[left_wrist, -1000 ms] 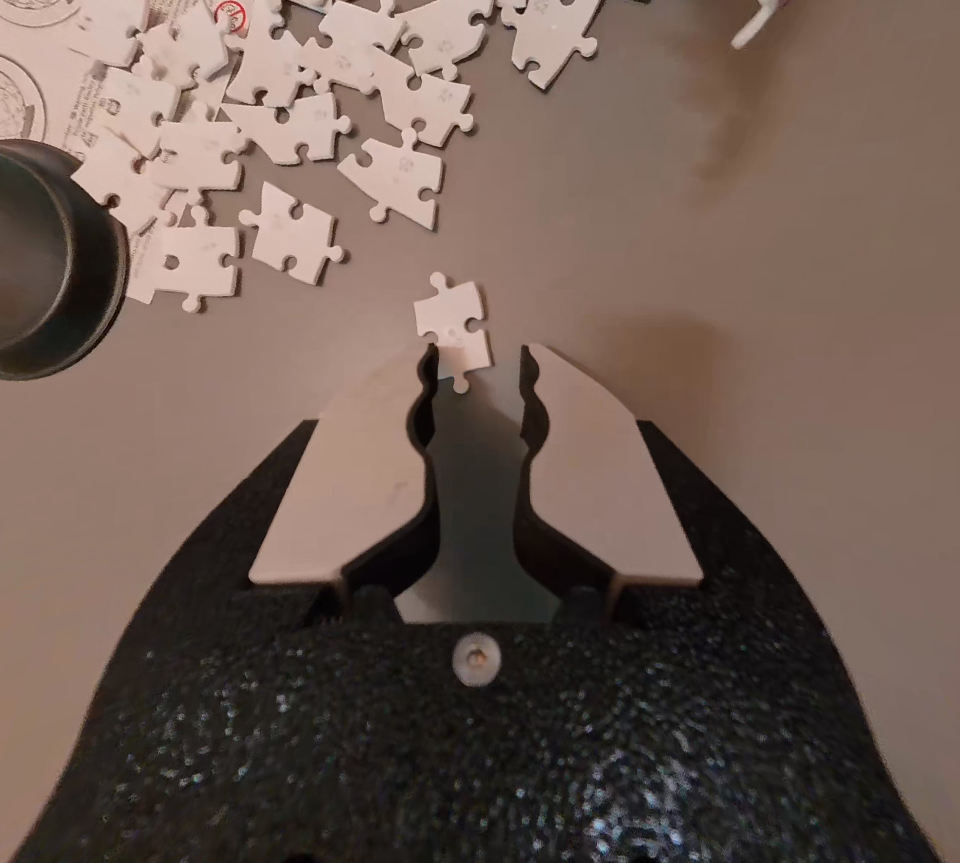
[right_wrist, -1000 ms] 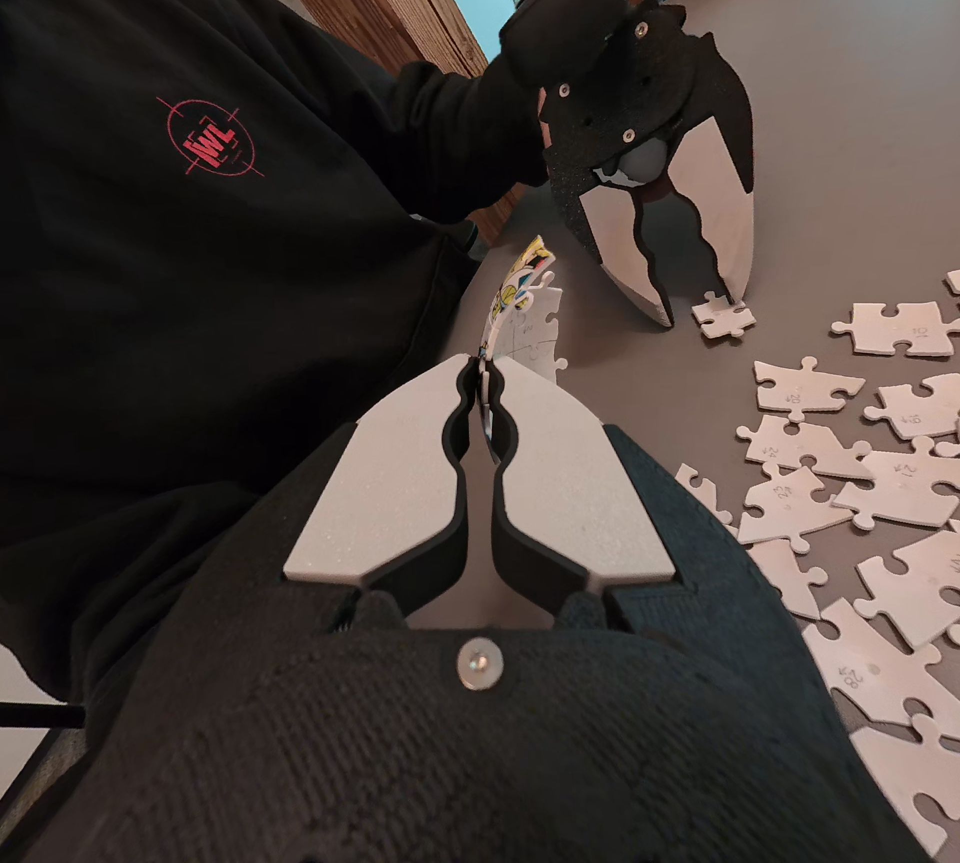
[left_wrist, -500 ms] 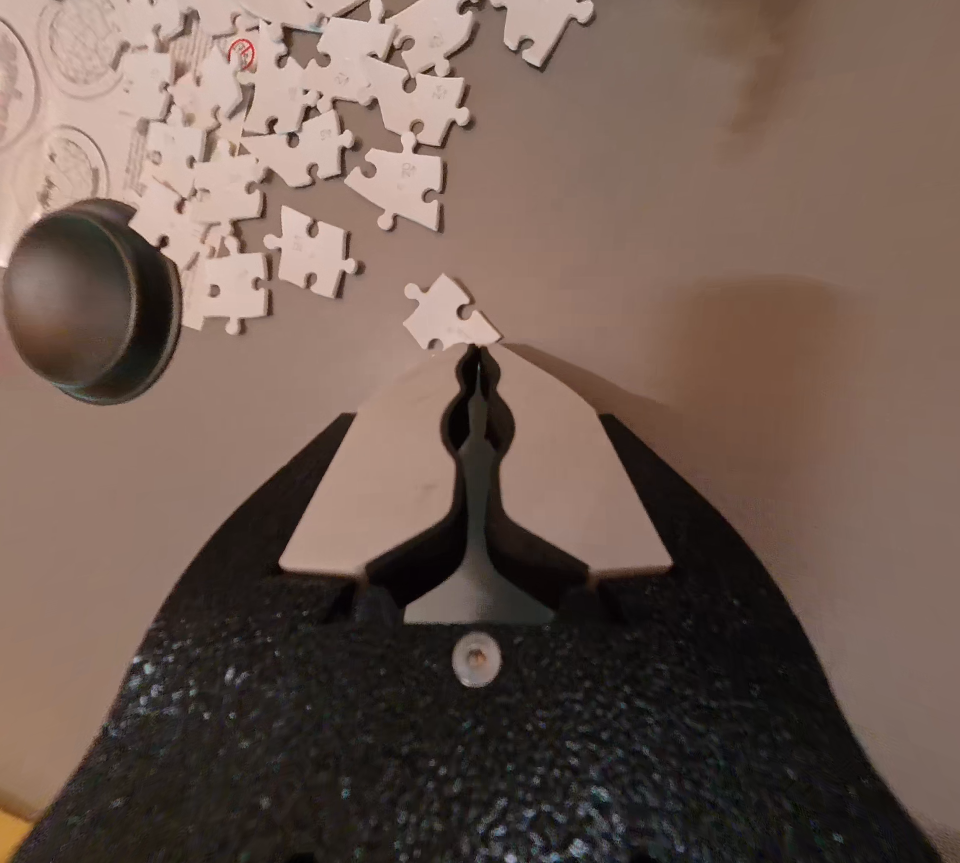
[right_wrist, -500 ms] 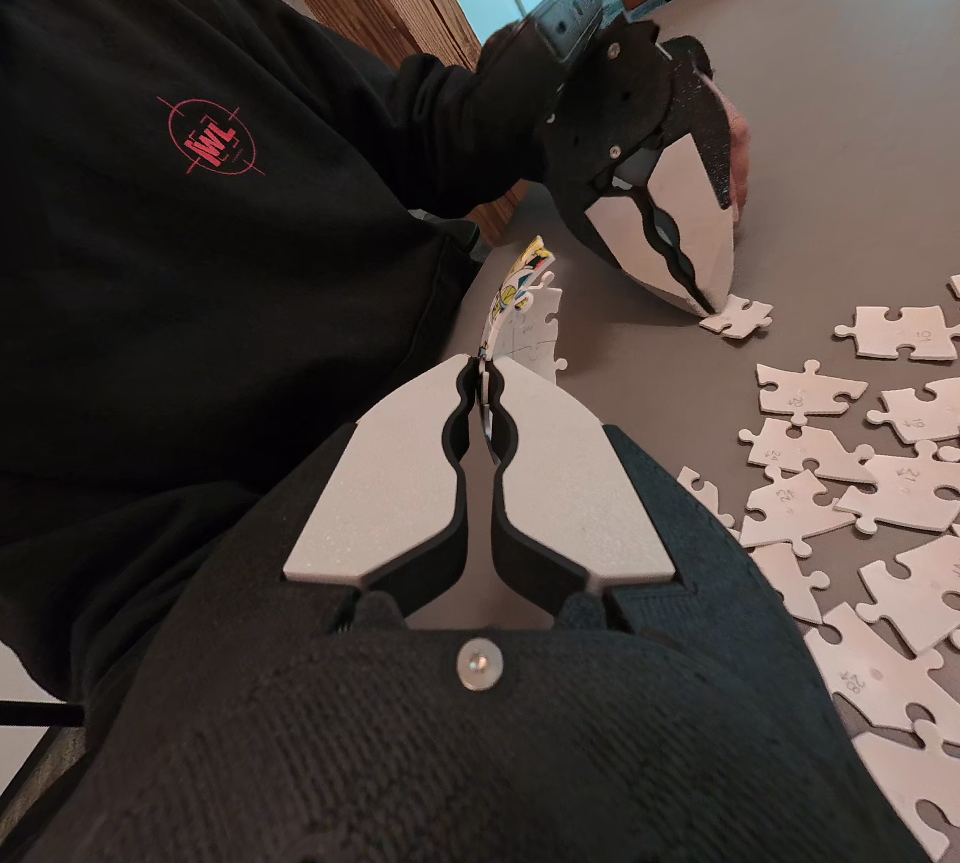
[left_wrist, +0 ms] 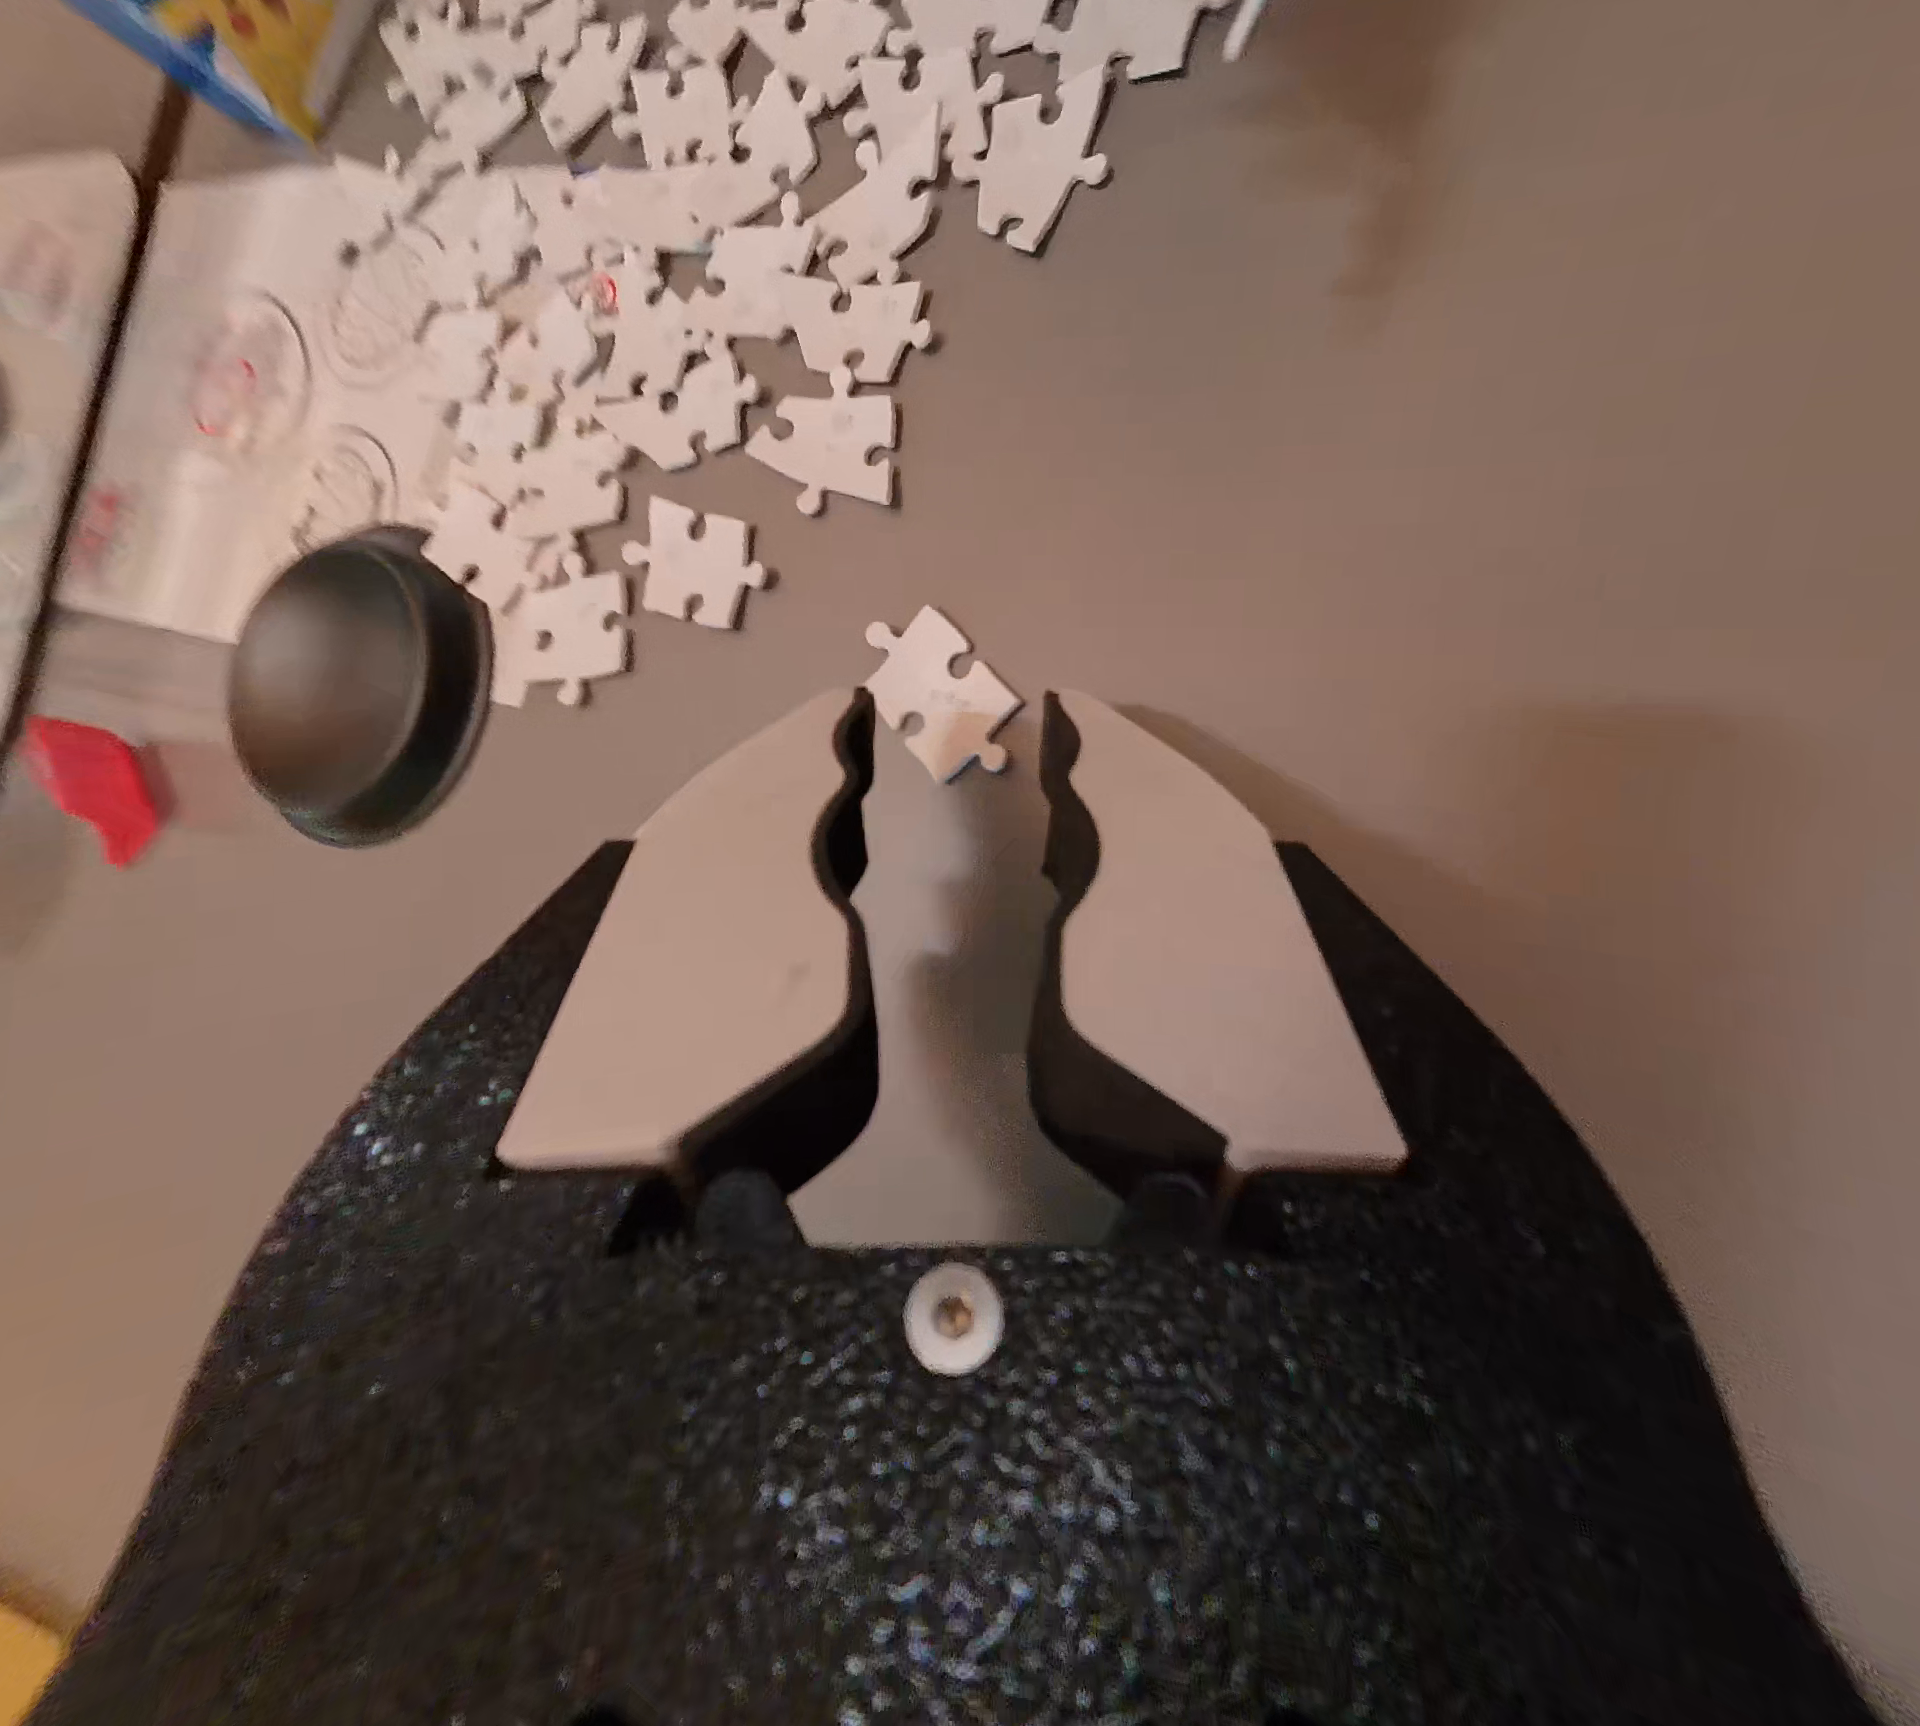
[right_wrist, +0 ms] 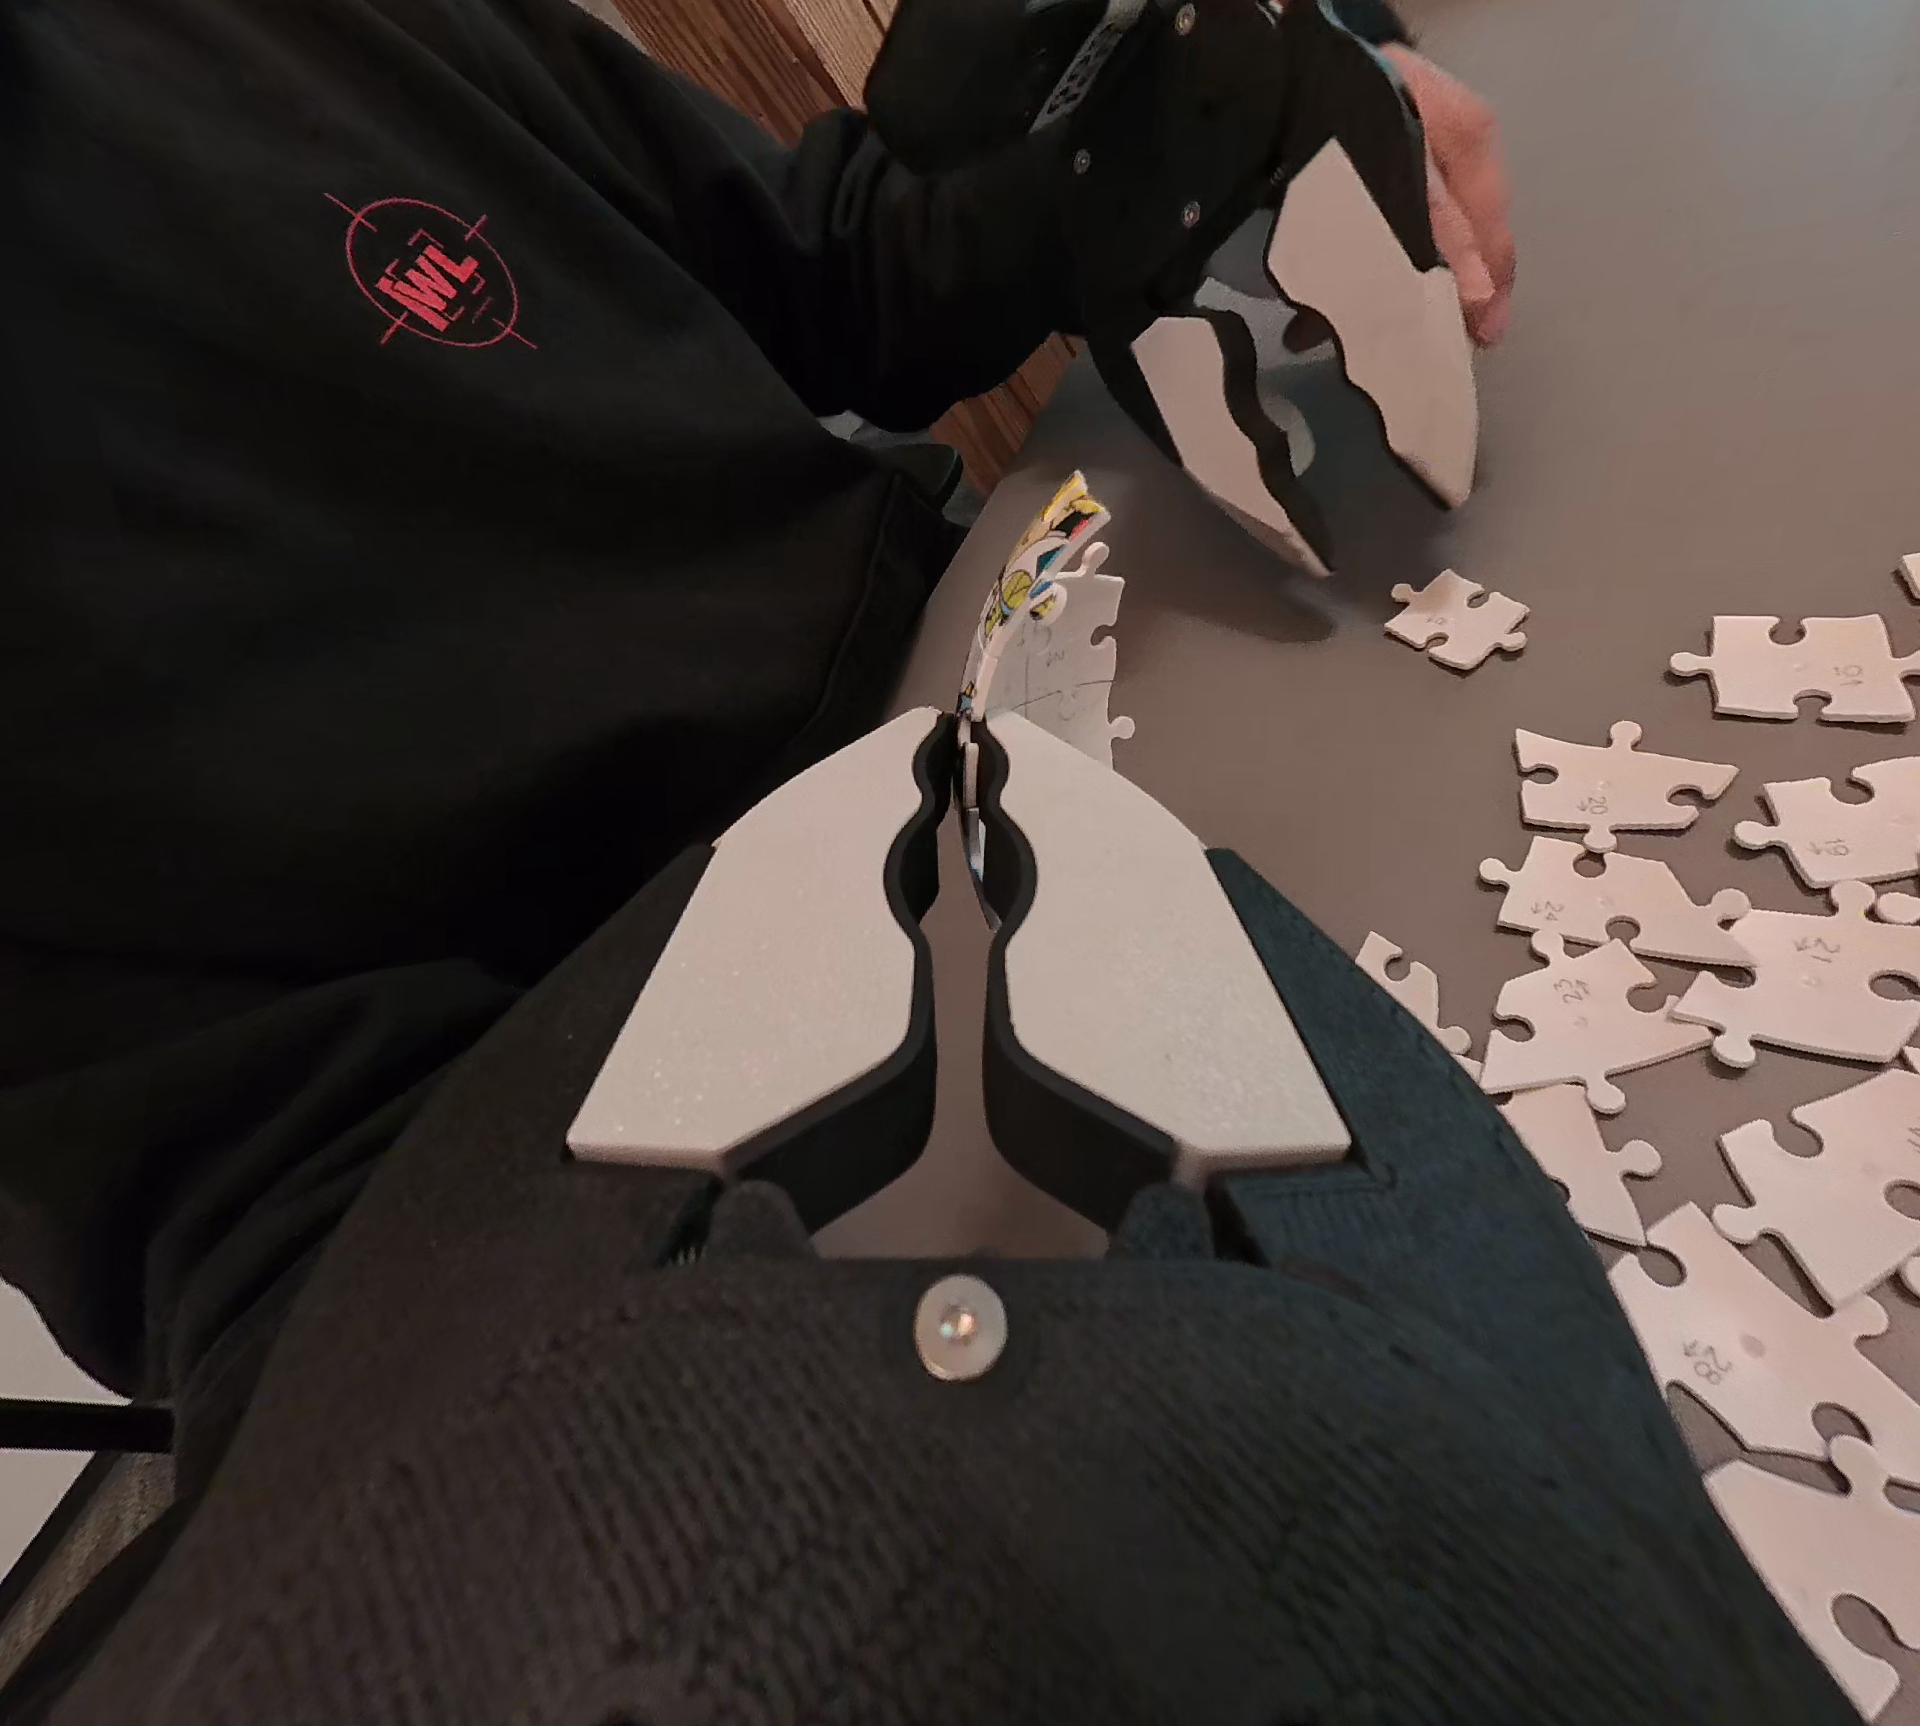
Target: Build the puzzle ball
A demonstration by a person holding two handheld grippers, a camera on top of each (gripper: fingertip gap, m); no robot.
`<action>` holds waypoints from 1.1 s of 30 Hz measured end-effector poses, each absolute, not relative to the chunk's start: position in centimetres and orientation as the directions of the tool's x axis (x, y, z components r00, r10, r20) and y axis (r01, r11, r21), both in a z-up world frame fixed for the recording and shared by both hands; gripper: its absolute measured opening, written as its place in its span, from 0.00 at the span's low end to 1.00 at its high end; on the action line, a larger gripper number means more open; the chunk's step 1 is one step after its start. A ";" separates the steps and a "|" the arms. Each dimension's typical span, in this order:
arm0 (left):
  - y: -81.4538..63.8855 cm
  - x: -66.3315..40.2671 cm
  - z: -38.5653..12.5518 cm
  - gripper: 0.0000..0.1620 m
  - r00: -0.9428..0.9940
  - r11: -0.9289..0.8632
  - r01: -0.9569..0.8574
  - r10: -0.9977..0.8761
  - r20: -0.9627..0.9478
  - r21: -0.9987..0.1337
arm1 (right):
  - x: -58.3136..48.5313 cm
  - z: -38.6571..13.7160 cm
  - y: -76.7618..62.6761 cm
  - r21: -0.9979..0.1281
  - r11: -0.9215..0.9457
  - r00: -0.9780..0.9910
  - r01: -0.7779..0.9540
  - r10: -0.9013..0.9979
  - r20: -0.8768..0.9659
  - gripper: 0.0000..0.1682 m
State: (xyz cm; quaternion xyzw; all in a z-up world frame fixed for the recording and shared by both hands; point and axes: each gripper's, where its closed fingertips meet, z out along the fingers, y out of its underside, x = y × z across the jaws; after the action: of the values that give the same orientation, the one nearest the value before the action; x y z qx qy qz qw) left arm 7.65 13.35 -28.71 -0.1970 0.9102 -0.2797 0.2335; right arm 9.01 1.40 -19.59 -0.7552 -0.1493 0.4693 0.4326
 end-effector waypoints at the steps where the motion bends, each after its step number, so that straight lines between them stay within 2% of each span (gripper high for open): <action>1: 13.8 7.8 -28.6 0.19 -0.821 0.799 -0.193 -0.450 -0.352 -0.569 | 9.0 -19.6 1.4 -0.793 -0.582 0.514 -0.180 0.632 -0.580 0.02; 5: 14.9 8.3 -28.7 0.22 -0.854 0.939 0.004 -0.175 -0.491 -0.343 | 8.8 -19.7 1.5 -0.790 -0.589 0.512 -0.173 0.631 -0.583 0.02; 8: 14.3 7.8 -29.3 0.26 -0.870 0.974 0.153 0.051 -0.490 -0.168 | 8.9 -19.8 1.5 -0.789 -0.589 0.515 -0.172 0.629 -0.582 0.02; 10: 14.3 7.8 -30.2 0.30 -0.878 0.979 0.183 0.121 -0.462 -0.091 | 9.0 -19.7 1.4 -0.790 -0.588 0.518 -0.177 0.627 -0.582 0.02; 13: 14.0 8.2 -30.7 0.18 -0.899 0.980 0.183 0.133 -0.418 -0.081 | 9.1 -19.7 1.3 -0.791 -0.585 0.518 -0.179 0.627 -0.581 0.02; 16: 13.6 8.4 -30.9 0.15 -0.925 0.981 0.177 0.141 -0.352 -0.073 | 9.1 -19.7 1.3 -0.790 -0.586 0.516 -0.183 0.627 -0.584 0.02; 20: 13.3 8.1 -31.3 0.06 -0.967 0.982 0.174 0.156 -0.201 -0.078 | 9.0 -19.8 1.3 -0.787 -0.590 0.514 -0.180 0.626 -0.586 0.02; 25: 13.3 8.1 -31.3 0.09 -0.994 0.986 0.112 0.112 -0.012 -0.121 | 9.2 -19.6 1.1 -0.794 -0.580 0.520 -0.183 0.628 -0.578 0.02; 30: 13.2 8.2 -31.3 0.05 -0.999 0.989 0.027 0.032 0.032 -0.147 | 9.3 -19.4 1.0 -0.800 -0.569 0.521 -0.189 0.633 -0.573 0.01; 33: 12.8 7.8 -31.1 0.15 -0.997 0.979 -0.064 -0.055 0.053 -0.194 | 9.4 -19.4 0.9 -0.801 -0.568 0.520 -0.190 0.633 -0.573 0.02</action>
State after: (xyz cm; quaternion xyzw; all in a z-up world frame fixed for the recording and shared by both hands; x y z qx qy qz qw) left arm 7.80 12.76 -31.06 -0.0298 0.9944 -0.0982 -0.0236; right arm 9.36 0.91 -19.39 -0.7523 -0.1474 0.4670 0.4408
